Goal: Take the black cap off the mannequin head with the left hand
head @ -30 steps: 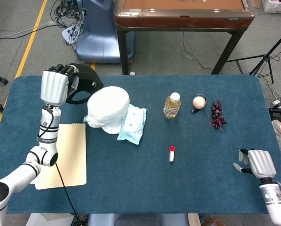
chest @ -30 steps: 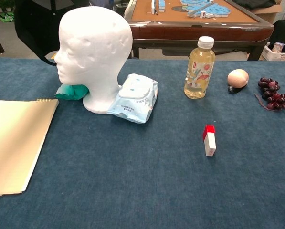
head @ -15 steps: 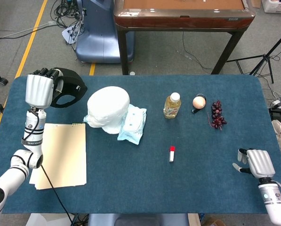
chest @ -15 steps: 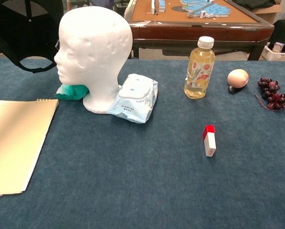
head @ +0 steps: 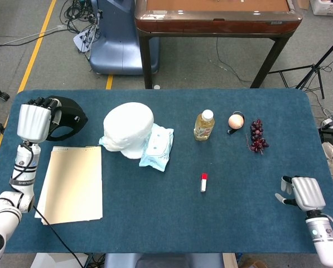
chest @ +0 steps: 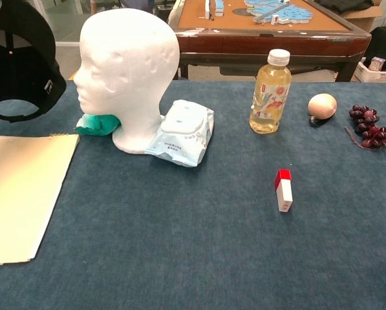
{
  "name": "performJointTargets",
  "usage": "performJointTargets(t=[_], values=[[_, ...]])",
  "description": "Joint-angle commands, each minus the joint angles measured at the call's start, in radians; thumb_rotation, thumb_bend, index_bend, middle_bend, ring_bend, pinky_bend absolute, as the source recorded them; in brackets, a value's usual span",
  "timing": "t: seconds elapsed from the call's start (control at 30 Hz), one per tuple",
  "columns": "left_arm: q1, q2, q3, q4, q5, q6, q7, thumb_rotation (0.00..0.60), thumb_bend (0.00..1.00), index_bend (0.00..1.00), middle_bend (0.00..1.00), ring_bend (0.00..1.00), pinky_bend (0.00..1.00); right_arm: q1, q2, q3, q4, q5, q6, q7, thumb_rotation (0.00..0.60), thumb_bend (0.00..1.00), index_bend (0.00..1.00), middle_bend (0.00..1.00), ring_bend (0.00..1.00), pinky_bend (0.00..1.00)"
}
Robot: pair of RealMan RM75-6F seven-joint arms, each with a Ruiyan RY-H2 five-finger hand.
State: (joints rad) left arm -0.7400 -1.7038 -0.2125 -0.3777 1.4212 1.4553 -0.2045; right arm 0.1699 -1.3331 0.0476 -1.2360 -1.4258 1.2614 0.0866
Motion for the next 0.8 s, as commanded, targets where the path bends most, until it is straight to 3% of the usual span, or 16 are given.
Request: performJointTargets(t=[0.03,0.37,0.8], values=[[0.030,-0.003,0.021,0.011,0.011,0.010,-0.009,0.600,0.58,0.56,0.63,0.56,0.71,0.001,0.000,-0.001,-0.002,-0.003,0.001,-0.002,0.600,0.18,0.65,0.72,0.58,0.61],[0.115,0.033,0.068,-0.042,0.037,0.044,0.002,0.600,0.58,0.56,0.63,0.56,0.71,0.000,0.001,-0.006,-0.010,-0.010,0.006,-0.007,0.600,0.18,0.65,0.72,0.58,0.61],[0.235,0.117,0.123,-0.226,0.067,0.091,0.105,0.600,0.58,0.55,0.60,0.55,0.72,0.002,0.000,-0.009,-0.011,-0.011,0.003,-0.011,0.600,0.18,0.65,0.72,0.58,0.61]])
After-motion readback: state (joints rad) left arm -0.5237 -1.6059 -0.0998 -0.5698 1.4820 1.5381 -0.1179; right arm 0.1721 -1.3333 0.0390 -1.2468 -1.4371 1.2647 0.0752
